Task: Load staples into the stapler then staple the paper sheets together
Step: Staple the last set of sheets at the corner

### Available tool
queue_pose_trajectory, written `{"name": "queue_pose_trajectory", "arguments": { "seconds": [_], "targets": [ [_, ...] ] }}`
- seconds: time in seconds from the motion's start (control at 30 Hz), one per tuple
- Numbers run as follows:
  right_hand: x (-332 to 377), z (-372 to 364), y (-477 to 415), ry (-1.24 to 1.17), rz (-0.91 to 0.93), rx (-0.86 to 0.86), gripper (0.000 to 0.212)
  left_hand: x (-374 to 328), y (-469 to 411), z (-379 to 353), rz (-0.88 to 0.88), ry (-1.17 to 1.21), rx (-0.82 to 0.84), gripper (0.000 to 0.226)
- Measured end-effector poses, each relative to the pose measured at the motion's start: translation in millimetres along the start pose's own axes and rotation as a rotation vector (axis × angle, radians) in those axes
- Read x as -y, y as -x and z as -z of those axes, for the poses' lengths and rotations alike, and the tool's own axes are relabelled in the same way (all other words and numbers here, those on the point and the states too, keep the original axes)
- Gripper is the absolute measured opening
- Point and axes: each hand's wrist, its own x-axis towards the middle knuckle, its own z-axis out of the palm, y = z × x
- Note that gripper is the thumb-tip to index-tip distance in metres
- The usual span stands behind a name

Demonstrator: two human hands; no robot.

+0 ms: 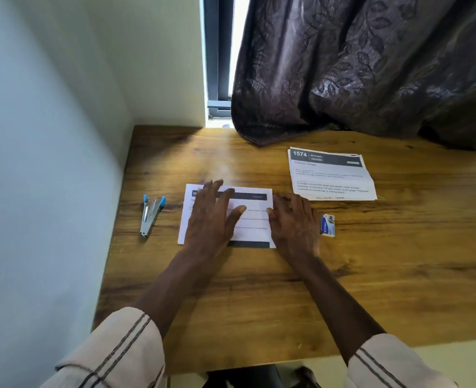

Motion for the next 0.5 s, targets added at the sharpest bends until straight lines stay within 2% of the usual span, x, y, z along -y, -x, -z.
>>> {"name": "queue_pose_trajectory", "arguments": {
  "seconds": [0.1,0.2,0.27,0.33,0.43,0.5],
  "targets": [
    [17.5,6.1,-17.7,-0.079,0.028,0.009,0.038,4.6,4.5,35.2,-0.015,-0.04,-0.261,0.047],
    [42.0,9.8,-36.4,-0.227,0.063,0.067,0.04,23.2,22.2,65.4,0.216,-0.081,-0.361,0.043],
    [61.3,10.4,-46.1,-0.28,0.105,0.116,0.045,38.2,34.7,76.8,0.4,-0.083,-0.315,0.046],
    [78.4,7.6,-55.6,-0.275,0.145,0.223,0.057,50.3,42.3,82.0,0.505,-0.103,-0.2,0.054],
    [93.3,0.5,-68.5,-0.19,0.171,0.398,0.073,60.6,45.3,83.7,0.539,-0.148,-0.105,0.063],
    [94.1,-1.4,-77.3,-0.14,0.176,0.455,0.072,63.8,43.6,82.7,0.534,-0.124,-0.102,0.063]
  ]
}}
